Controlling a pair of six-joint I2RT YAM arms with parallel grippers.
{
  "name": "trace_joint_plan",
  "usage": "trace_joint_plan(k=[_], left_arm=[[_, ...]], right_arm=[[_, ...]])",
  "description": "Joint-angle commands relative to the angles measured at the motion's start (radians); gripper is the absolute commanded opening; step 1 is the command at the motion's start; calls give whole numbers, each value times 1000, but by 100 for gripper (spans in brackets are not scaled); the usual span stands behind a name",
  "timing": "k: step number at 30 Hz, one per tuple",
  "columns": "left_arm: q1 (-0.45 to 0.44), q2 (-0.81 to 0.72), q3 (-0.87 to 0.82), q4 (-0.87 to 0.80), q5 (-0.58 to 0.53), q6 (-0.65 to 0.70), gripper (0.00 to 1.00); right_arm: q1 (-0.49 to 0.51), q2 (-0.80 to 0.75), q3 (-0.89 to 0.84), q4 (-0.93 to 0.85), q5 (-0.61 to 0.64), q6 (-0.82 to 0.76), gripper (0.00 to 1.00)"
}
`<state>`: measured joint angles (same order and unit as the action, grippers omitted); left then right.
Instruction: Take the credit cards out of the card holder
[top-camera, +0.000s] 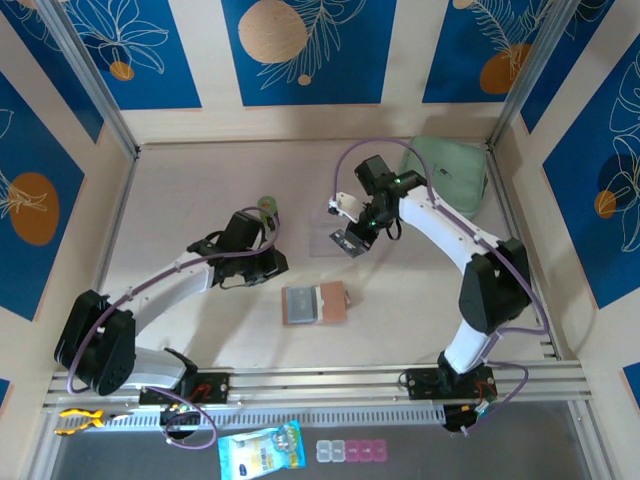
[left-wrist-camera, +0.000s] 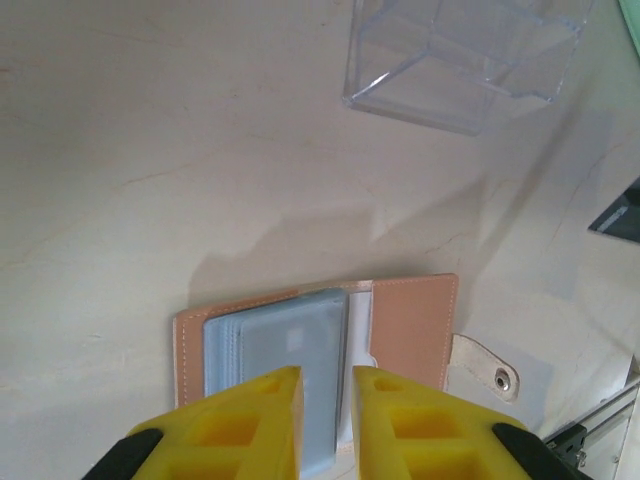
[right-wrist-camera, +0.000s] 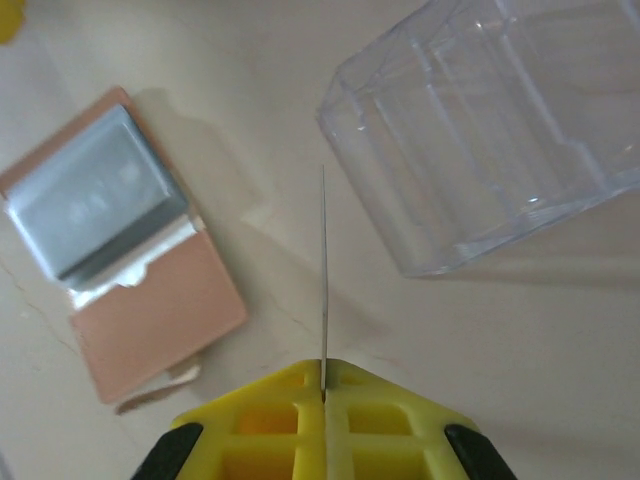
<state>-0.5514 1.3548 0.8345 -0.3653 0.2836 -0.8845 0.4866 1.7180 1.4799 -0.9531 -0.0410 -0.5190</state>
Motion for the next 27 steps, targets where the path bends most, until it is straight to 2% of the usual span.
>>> trace_joint_plan(k=[1, 15, 27], left_arm=[[18, -11, 6, -22, 15, 10, 21], [66, 17, 18, -28, 49, 20, 21], [100, 8, -18, -19, 69, 15, 21]], right_arm=[[6, 69, 113, -97, 57, -164, 0], [34, 357, 445, -215, 66, -309, 0], [46, 465, 513, -290, 55, -381, 0]])
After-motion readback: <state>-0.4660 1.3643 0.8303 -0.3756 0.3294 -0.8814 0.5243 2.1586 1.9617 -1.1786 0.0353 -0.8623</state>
